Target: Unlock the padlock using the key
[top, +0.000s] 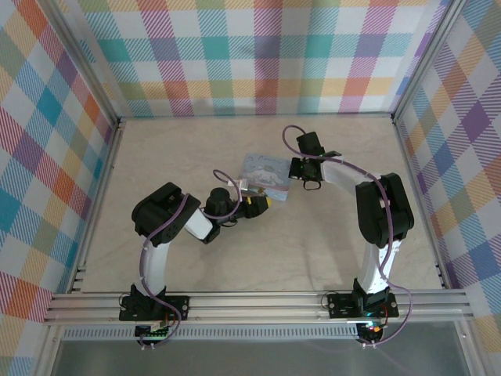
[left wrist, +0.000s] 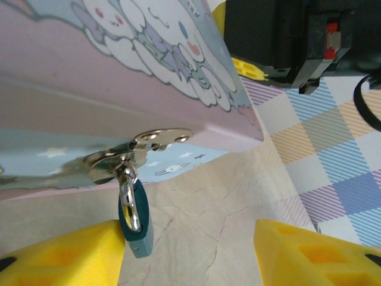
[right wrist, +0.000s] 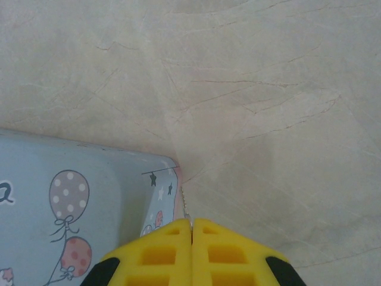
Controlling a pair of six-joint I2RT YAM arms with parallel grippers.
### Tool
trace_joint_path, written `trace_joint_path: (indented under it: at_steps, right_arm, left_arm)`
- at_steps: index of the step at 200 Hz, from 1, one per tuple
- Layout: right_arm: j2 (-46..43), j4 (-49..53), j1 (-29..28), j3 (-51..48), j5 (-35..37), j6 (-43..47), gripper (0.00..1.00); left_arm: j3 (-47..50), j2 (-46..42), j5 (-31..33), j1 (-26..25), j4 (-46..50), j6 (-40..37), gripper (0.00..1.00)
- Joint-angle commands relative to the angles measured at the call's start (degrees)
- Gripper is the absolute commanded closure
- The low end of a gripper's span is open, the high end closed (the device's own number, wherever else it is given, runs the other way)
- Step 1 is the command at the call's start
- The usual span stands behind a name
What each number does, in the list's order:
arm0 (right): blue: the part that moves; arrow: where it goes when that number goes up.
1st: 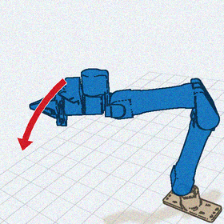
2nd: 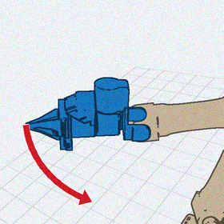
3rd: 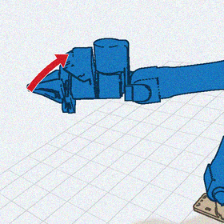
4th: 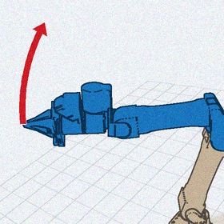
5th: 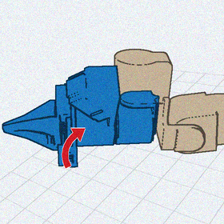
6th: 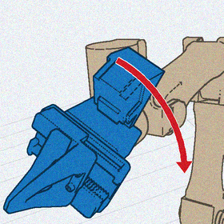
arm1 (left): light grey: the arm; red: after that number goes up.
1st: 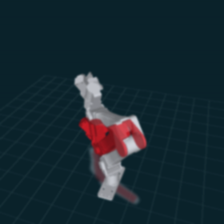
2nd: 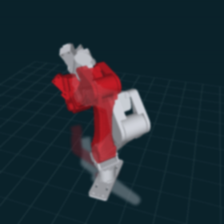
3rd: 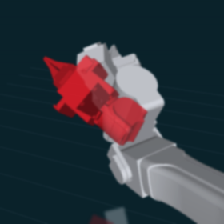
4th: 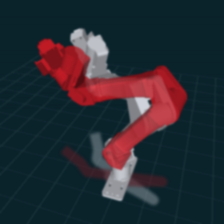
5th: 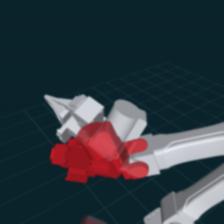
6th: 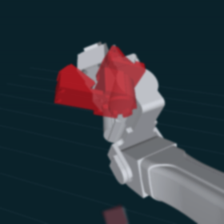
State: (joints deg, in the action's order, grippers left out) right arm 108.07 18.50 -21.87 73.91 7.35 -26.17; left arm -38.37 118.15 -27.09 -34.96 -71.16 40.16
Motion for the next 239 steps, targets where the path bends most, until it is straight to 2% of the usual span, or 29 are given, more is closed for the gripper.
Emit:
trace_joint_path:
  at_steps: [1,39,58,111,163,170,176,224,233,239]
  right_arm:
    - [-0.1,0.3,-0.7,-0.1,-1.5,-0.7,1.0]
    - [-0.3,0.4,-0.9,0.1,-1.5,-0.7,1.0]
    - [-0.2,0.3,-1.0,0.1,-1.6,-0.7,1.0]
    - [0.2,0.3,-1.2,0.7,-1.6,-0.8,1.0]
    - [0.2,0.7,-1.2,0.9,-1.4,-0.6,1.0]
    - [0.1,0.6,-1.2,0.8,-1.4,-0.6,1.0]
    - [0.1,0.5,-1.2,0.7,-1.4,-0.6,1.0]
    - [0.1,0.5,-1.2,0.8,-1.4,-0.7,1.0]
    - [0.1,0.4,-1.2,0.8,-1.5,-0.7,1.0]
    - [0.0,0.3,-1.2,0.8,-1.5,-0.7,1.0]
  left_arm:
    - [-1.1,1.4,-0.7,-0.1,0.2,0.3,0.38]
    - [-2.9,1.4,3.3,-0.9,7.2,-1.6,0.37]
    - [-2.2,1.4,5.9,-1.2,7.1,-1.7,0.35]
    - [-3.6,2.4,3.0,-2.5,5.2,-0.7,0.42]
    - [-0.1,1.3,5.7,-1.5,5.2,0.5,0.44]
    - [0.3,1.2,5.6,-1.3,4.9,0.9,0.46]
    - [0.3,1.3,5.1,-0.9,5.2,1.1,0.52]
    - [0.8,1.3,4.2,0.4,7.9,2.4,0.54]
    - [0.5,1.3,3.6,0.7,8.7,2.0,0.67]
    - [0.1,1.3,3.3,0.9,9.8,2.1,0.71]
